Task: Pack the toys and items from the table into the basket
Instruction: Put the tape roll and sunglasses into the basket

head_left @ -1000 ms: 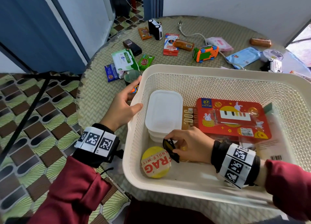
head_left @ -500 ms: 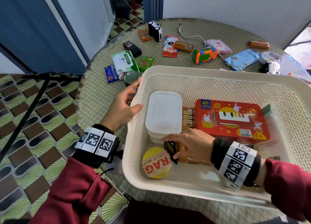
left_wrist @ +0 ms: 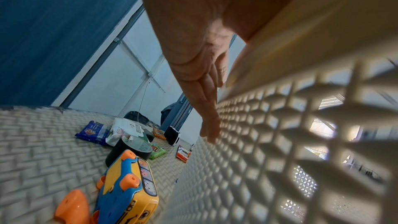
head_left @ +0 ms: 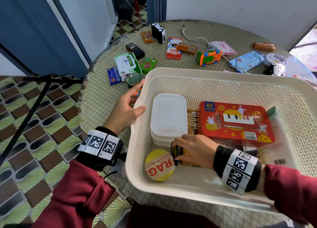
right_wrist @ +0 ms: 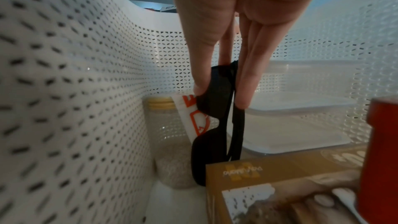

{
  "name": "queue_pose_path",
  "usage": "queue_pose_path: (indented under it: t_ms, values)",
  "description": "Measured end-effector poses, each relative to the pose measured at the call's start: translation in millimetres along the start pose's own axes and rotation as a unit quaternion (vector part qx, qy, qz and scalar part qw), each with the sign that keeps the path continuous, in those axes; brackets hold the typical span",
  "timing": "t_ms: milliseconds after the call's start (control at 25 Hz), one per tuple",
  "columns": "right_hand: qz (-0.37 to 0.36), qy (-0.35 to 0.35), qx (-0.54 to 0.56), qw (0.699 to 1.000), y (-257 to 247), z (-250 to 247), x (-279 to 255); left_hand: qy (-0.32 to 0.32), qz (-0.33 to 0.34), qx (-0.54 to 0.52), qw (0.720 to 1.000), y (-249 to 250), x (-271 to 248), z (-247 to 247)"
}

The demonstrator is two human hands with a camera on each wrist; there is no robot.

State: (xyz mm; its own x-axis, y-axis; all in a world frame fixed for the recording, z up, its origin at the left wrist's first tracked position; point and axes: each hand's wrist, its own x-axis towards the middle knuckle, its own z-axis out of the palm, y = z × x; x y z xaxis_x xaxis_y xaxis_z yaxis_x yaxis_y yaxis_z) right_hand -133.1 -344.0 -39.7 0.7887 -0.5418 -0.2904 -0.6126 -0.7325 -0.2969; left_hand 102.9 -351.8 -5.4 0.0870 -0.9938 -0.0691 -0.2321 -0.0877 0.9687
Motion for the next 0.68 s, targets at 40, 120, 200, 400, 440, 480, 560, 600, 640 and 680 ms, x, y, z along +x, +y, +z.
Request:
queue_pose_path:
  t_ms: [40,120,200,400,440,480,560,600,640,680]
  values:
    - [-0.003,-0.004,-0.008,1.0,-1.4,-0.2,1.3,0.0,0.0,0.0,1.0,-0.5,0.1,-0.2]
    - [-0.006,-0.021,-0.006,1.0,-2.0,-2.4,3.6,0.002,0.002,0.001,1.0,-1.2,0.9,0.0]
    - [-0.01,-0.029,0.003,1.0,-0.8,-5.9,4.1,0.004,0.007,0.008,1.0,-2.3,1.7,0.2]
    - [-0.023,-0.012,-0.005,1.0,1.1,-20.1,1.7,0.002,0.008,0.033,0.999,-0.4,1.7,-0.8]
    - [-0.025,-0.005,-0.021,0.999,1.2,-25.2,1.0,0.006,0.007,0.036,0.999,1.2,0.7,-1.0]
    - [-0.028,0.006,-0.027,0.999,1.6,-29.4,-0.5,0.011,0.008,0.041,0.999,3.3,-0.9,-2.0]
    - [-0.019,0.026,-0.027,0.999,2.4,-38.8,-3.7,0.022,0.015,0.068,0.997,8.6,-5.4,-5.2]
    - [-0.008,0.032,-0.029,0.999,2.9,-44.4,-5.3,0.026,0.02,0.082,0.996,11.6,-7.9,-7.1]
    - [0.004,0.035,-0.031,0.999,3.6,-48.5,-5.9,0.031,0.024,0.092,0.995,14.6,-10.2,-9.4]
    - [0.012,0.042,-0.034,0.998,4.1,-52.1,-7.3,0.039,0.028,0.101,0.994,18.4,-13.5,-11.3]
